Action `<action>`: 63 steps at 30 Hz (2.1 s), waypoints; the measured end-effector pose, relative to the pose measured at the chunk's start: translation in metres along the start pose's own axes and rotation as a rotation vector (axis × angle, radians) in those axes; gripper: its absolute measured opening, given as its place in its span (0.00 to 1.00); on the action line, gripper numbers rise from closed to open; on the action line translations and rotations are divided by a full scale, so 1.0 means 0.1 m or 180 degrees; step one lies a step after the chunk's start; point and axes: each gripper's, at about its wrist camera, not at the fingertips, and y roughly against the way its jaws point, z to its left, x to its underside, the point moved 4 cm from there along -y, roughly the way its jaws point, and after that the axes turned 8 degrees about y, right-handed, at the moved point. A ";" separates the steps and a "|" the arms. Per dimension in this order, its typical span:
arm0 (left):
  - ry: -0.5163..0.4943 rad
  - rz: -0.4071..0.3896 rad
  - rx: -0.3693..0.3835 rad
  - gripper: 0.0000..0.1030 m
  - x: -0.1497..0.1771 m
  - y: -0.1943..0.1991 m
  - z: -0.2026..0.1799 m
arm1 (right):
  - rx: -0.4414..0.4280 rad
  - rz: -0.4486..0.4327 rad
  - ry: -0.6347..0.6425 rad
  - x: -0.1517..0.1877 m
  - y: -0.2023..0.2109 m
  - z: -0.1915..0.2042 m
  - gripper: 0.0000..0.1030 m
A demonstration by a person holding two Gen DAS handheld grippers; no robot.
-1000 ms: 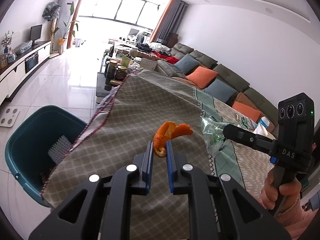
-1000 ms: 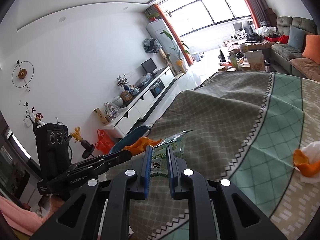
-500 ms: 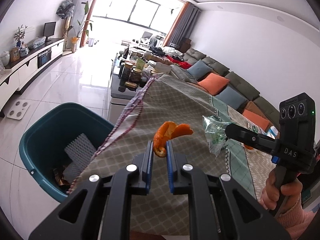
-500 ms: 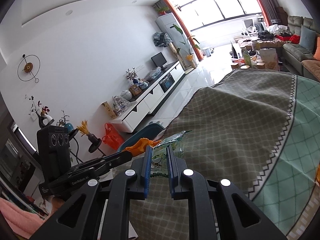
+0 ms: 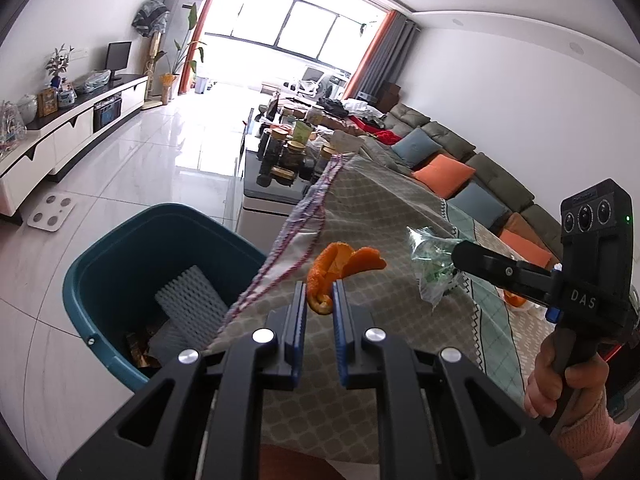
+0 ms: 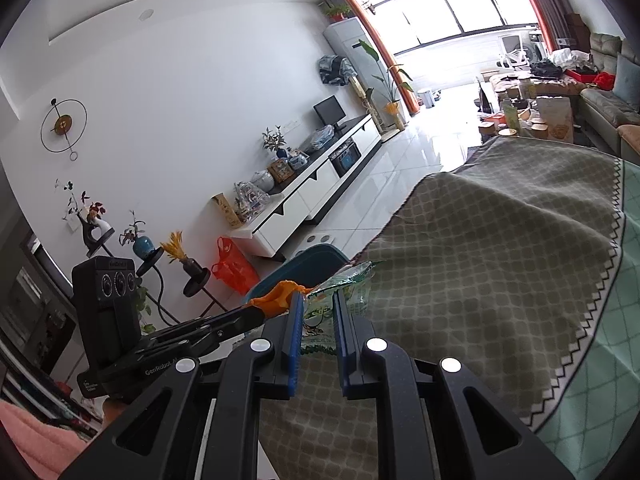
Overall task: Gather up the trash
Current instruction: 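Carry the orange peel and green plastic bag over the teal trash bin, then open both tools to drop the peel and plastic bag into the bin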
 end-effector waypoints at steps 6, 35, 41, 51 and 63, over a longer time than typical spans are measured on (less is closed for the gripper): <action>0.0014 -0.0052 -0.0064 0.13 -0.02 0.04 0.05 | -0.0055 0.0036 0.0016 -0.02 -0.12 0.04 0.15; 0.0399 -0.0105 -0.0630 0.14 -0.16 0.05 0.85 | -0.0098 0.0429 0.0192 -0.16 -1.03 0.34 0.15; 0.0406 -0.0044 -0.0719 0.14 -0.15 -0.04 0.96 | -0.0023 0.0549 0.0279 -0.14 -1.26 0.41 0.15; 0.0586 0.0011 -0.0806 0.27 -0.11 -0.16 1.13 | -0.0039 0.0674 0.0259 -0.10 -1.42 0.45 0.25; 0.0490 -0.0179 -0.0757 0.27 -0.16 -0.02 0.95 | -0.0109 0.0608 0.0089 -0.13 -1.29 0.32 0.37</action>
